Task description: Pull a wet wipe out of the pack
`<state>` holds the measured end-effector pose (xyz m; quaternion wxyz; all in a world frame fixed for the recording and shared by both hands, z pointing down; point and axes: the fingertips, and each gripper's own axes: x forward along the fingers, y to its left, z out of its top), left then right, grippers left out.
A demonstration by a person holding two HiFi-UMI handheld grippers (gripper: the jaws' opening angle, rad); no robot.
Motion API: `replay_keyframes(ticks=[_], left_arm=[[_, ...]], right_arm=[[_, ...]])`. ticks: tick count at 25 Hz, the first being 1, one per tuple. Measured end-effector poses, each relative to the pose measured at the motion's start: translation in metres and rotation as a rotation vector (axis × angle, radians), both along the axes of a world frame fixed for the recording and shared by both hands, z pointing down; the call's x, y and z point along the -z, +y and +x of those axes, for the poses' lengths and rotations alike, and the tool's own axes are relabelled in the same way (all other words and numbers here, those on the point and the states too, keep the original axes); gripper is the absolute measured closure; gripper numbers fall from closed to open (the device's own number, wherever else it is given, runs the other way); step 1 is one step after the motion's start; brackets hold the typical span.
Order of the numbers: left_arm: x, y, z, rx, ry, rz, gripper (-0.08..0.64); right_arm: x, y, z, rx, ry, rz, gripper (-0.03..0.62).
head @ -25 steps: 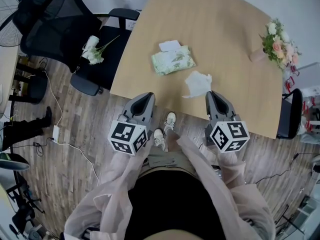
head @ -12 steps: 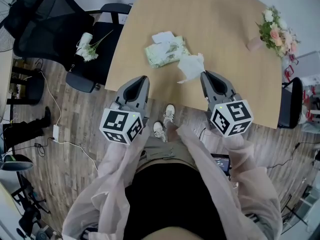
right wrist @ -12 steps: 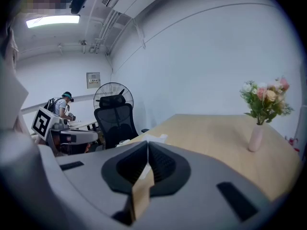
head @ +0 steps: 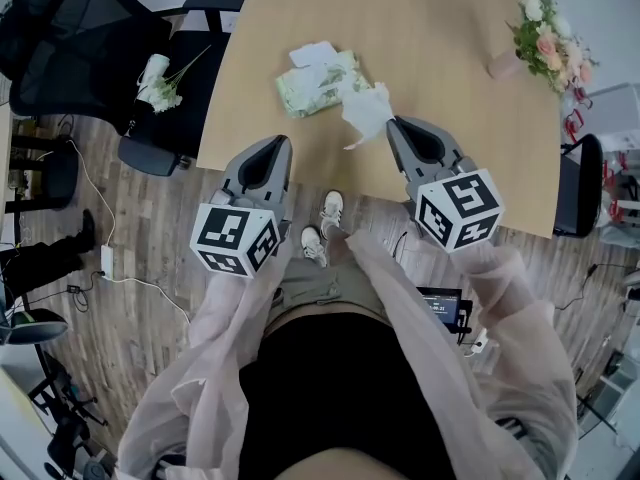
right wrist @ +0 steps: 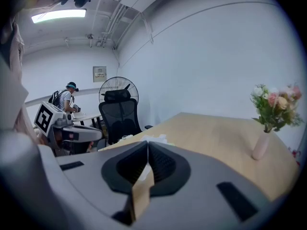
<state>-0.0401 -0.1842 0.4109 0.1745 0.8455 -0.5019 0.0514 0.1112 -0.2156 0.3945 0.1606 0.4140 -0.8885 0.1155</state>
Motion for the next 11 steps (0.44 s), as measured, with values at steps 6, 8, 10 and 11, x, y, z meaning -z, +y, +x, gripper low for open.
replay_keyframes(ticks=[6,8,10,11], left_arm=[[0.0023,-0.0021,0.0039,-0.011,0.0,0.004,0.549],[0.0019,-0.0015,0.0064,-0.017,-0.001,0.005,0.549],[0.0009,-0.0003,0.0089,-0.023,-0.001,0.005,0.549],[0.0004,0.0004,0.0102,-0.026,-0.001,0.004,0.549]], right_arm=[[-0.0002,-0.0017,0.0015,-0.022,-0.014,-0.014,0.578],[-0.0016,-0.0007,0.0023,-0.027,-0.012,-0.015,0.578],[-0.0045,0.0014,0.0028,-0.03,-0.007,-0.018,0.578],[-0.0061,0.0025,0.003,-0.031,-0.004,-0.02,0.578]])
